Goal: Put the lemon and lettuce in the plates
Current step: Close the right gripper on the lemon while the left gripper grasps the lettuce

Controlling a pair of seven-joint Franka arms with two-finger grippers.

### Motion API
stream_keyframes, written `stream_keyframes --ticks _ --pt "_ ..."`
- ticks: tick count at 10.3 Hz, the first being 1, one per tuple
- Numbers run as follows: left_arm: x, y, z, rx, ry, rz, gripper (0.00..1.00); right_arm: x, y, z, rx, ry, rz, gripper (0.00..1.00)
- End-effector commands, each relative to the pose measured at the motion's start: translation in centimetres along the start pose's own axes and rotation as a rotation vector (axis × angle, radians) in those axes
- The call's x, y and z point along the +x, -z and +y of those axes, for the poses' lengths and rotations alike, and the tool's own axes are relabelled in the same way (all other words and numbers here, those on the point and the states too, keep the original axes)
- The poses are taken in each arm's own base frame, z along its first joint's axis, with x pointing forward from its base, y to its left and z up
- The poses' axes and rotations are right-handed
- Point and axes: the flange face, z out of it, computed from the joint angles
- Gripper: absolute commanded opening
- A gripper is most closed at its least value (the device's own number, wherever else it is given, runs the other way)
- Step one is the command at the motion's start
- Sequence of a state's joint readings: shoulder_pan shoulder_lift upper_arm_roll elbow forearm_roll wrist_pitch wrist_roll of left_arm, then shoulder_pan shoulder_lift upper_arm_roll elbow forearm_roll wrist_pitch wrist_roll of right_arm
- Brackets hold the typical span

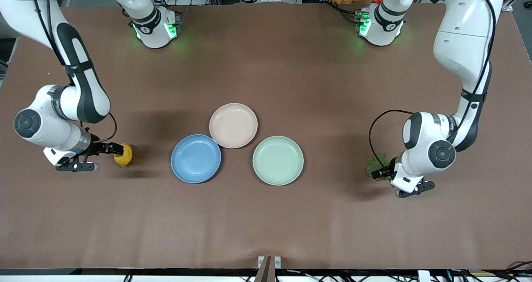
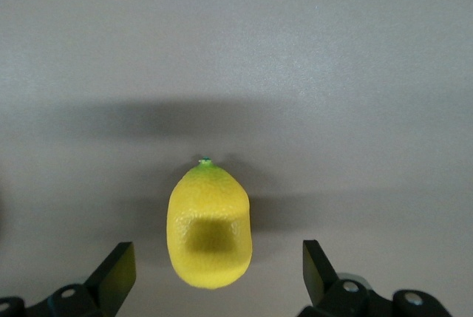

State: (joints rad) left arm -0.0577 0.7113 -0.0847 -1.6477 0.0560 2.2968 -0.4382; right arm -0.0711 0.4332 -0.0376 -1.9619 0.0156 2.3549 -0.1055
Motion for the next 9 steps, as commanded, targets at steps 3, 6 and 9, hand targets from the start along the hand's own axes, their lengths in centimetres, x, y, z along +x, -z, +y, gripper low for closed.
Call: stream_keyframes --ticks 3,6,9 --pt "0.0 -2.0 -0.2 0.025 0.009 -0.004 1.0 -0.9 -2.6 -0.1 0.009 0.008 0.035 1.0" --pt "0.1 -2.1 -0.3 0.027 0.008 -0.003 0.2 -1.1 -3.6 -0.2 0.008 0.009 0.037 1.0" --pt "0.3 -1.2 -0.3 0.026 0.001 0.01 0.0 -1.0 -4.2 -0.6 0.009 0.015 0.035 1.0"
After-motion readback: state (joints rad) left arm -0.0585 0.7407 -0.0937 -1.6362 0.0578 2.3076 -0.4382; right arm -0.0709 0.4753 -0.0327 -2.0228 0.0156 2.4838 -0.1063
